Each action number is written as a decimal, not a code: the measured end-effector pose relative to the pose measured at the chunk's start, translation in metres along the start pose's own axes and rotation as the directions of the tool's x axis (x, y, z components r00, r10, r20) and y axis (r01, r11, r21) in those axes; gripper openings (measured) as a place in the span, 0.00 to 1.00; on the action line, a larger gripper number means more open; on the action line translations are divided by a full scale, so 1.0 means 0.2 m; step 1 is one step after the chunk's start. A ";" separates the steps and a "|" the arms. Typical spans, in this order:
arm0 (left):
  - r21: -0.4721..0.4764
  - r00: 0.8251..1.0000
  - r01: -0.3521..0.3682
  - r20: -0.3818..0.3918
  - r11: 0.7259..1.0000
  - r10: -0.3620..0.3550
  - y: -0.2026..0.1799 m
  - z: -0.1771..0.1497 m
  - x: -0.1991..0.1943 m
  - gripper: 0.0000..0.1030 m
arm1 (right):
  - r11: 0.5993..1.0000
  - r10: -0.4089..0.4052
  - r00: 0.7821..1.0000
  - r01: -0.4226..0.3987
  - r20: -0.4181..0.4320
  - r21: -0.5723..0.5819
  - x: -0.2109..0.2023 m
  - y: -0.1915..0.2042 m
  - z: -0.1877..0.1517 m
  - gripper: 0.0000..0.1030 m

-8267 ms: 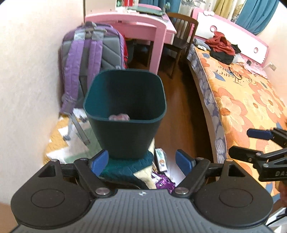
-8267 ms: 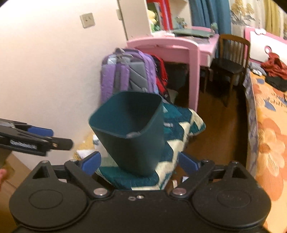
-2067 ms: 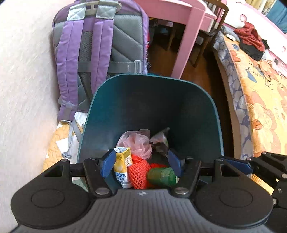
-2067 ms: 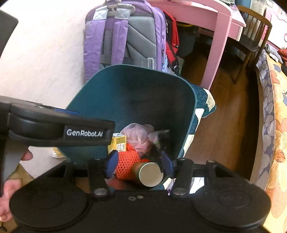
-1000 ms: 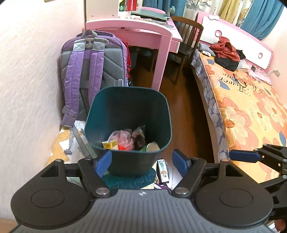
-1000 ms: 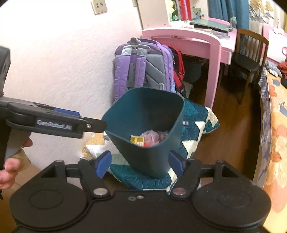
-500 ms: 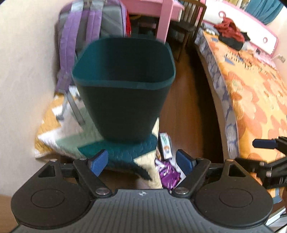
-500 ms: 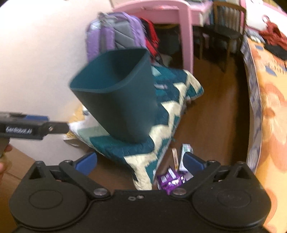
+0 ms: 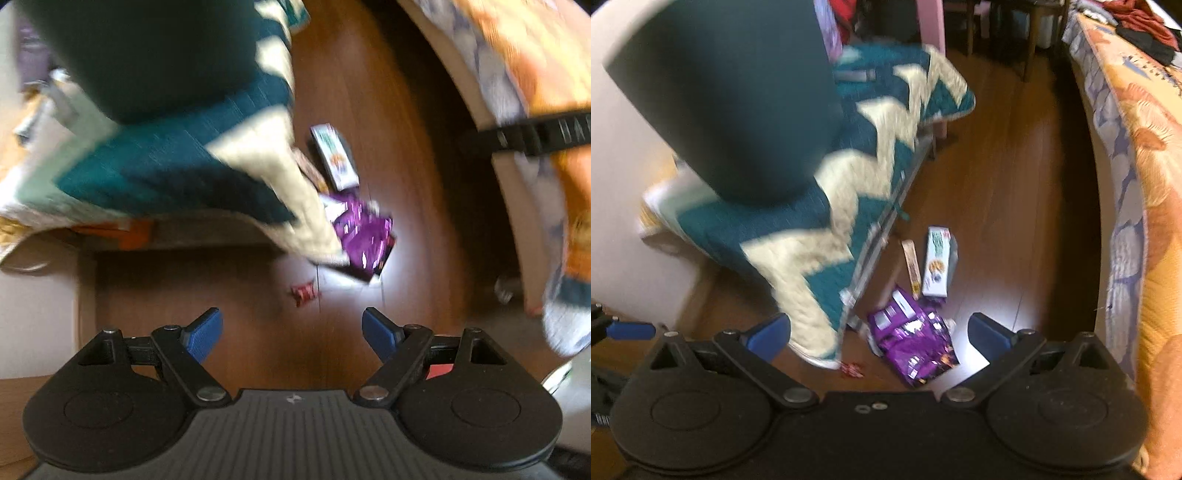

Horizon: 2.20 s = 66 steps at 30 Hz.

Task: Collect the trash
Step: 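Lower both tools toward the red wrapper and purple snack bag, then grasp red wrapper with left tool while right tool grasps purple snack bag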

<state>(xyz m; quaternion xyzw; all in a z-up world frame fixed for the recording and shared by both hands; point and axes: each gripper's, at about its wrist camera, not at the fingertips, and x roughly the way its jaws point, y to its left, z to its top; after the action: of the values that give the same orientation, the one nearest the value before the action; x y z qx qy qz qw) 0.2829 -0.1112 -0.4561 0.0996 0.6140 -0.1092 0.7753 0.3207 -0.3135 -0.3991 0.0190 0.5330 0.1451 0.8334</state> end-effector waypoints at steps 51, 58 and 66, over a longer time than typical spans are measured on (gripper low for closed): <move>-0.072 0.988 0.049 -0.140 0.996 -0.059 -0.04 -0.11 2.01 0.64 | 0.983 -0.181 0.959 0.180 -0.217 -0.028 1.88 -0.22 -0.99 0.17; -0.138 0.977 0.079 -0.186 0.987 -0.104 -0.03 -0.16 1.90 0.48 | 0.985 -0.165 0.975 0.170 -0.150 0.023 1.66 -0.22 -1.01 0.09; -0.167 0.967 0.108 -0.211 0.980 -0.143 -0.09 -0.22 1.60 0.47 | 0.982 -0.133 0.988 0.142 -0.074 0.128 1.26 -0.24 -0.92 0.01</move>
<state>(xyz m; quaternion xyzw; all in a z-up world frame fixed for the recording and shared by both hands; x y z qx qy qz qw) 0.3071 -0.1316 -0.7791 0.0117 0.7086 -0.0987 0.6986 0.2646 -0.3150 -0.7104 0.0328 0.5683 0.0520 0.8206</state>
